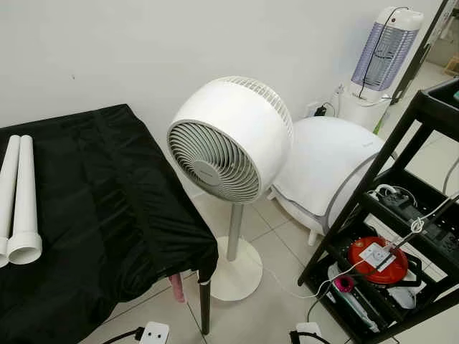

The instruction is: Building children table

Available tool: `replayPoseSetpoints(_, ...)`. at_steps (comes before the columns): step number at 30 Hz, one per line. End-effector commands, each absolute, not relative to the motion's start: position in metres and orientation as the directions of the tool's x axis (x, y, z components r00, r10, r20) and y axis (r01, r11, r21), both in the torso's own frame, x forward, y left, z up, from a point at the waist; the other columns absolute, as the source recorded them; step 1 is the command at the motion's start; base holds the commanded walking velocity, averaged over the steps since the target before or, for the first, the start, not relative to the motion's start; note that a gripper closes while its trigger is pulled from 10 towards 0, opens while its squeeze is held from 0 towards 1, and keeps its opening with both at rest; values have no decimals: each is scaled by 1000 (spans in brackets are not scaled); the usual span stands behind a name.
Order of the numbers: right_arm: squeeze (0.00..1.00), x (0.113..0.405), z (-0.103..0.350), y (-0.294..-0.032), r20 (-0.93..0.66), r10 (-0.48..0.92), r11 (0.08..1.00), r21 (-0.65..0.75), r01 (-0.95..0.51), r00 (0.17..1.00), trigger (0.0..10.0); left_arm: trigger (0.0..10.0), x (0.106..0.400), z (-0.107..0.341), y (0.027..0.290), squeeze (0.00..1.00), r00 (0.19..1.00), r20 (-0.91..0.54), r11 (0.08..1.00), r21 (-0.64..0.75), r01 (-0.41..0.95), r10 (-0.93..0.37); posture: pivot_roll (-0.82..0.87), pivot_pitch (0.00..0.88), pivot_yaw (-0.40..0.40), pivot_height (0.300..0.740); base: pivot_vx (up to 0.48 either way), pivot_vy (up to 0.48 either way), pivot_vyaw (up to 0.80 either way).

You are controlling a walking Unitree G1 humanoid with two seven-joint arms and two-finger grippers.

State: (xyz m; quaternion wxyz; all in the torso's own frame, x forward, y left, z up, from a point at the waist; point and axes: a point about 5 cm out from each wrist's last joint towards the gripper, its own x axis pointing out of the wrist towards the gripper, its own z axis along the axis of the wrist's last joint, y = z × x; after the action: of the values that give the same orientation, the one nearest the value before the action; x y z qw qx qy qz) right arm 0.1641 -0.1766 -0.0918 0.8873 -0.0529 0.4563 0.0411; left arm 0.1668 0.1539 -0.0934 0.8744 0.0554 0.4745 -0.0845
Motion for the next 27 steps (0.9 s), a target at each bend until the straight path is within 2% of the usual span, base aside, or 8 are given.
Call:
replayPoseSetpoints(1,0,158,-94,-178,-826,22,990,-59,-126,563,10000,10000,155,-99,151,0,487,-864,974,-15,227,-127,36,1,-3,740,0,0,0)
replayPoseSetpoints(27,0,155,-96,-178,-830,16,990,-66,-127,557,10000,10000,152,-100,151,0,470,-871,951,12,309,-142,18,0,17,740,0,0,0)
